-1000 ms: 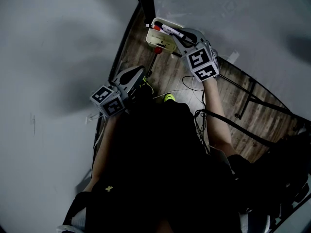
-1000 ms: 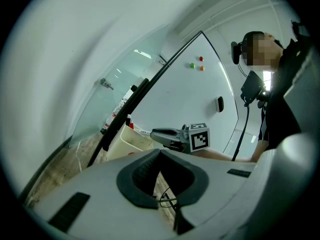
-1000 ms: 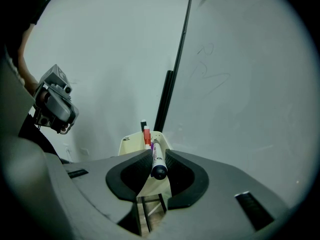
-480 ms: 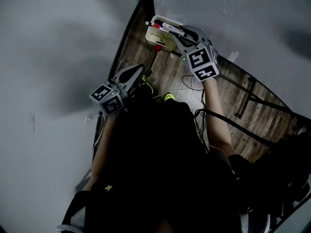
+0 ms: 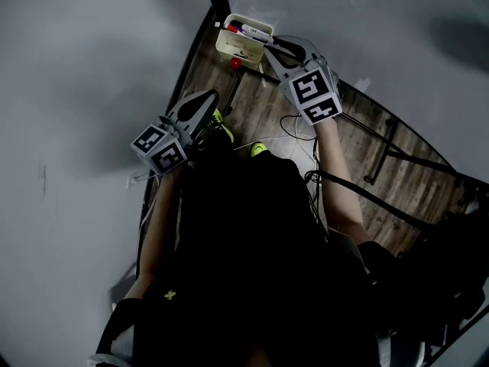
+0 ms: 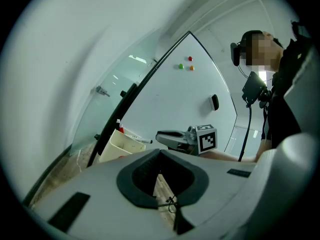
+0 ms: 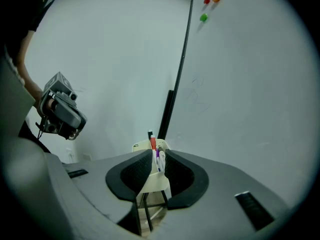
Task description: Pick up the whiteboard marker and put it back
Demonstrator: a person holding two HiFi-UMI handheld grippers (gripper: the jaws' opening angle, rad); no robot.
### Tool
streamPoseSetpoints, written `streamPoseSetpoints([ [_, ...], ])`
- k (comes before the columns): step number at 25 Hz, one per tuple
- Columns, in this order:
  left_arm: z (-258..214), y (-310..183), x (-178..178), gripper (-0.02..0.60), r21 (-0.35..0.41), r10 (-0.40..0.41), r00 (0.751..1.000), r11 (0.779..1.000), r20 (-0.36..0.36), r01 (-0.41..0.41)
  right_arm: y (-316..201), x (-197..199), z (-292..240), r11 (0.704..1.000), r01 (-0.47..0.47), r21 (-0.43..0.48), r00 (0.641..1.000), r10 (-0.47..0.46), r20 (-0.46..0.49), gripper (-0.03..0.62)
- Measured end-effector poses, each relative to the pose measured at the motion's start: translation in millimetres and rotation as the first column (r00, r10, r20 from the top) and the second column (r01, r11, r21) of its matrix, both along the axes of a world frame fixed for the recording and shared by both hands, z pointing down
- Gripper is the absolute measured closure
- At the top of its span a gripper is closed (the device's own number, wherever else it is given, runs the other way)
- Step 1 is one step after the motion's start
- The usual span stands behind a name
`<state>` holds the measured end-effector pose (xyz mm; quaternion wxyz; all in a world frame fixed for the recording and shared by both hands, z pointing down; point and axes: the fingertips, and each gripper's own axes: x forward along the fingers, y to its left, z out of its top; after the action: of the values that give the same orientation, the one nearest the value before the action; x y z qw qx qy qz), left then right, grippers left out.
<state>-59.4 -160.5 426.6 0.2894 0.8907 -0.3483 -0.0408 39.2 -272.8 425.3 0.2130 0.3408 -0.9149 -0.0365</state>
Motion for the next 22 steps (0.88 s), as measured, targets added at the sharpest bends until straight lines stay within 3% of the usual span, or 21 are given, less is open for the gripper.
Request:
streamPoseSetpoints([
  [3,-0.8,7.6,-0.2,0.568,0.008,-0.029,1.000,1.000,-0.001,0.029,10.1,4.2,-6.2,1.000,0.021,0.005,1.000,-0.021,0.018,0.580],
  [9,-1.5,17.7,0.0,0.568,-0.005,-0.064,0.998,0.998,0.012,0.064,23.4,13.6,-6.0,0.999,0.042,-0.008,0.999,-0.041,0.025,0.580],
  [14,5.4,10.1,-2.3,0.568,-0.016,-0.048,0.999,0.999,0.002,0.048,26.9,6.1,4.1,0.998,0.049,-0.029,0.999,-0.048,0.024,0.580],
  [22,3.9,37.4,13.4,0.568,-0.026,0.000,1.000,1.000,-0.006,0.000,68.8,8.0,2.5,0.996,0.055,-0.071,0.998,-0.052,0.035,0.580],
])
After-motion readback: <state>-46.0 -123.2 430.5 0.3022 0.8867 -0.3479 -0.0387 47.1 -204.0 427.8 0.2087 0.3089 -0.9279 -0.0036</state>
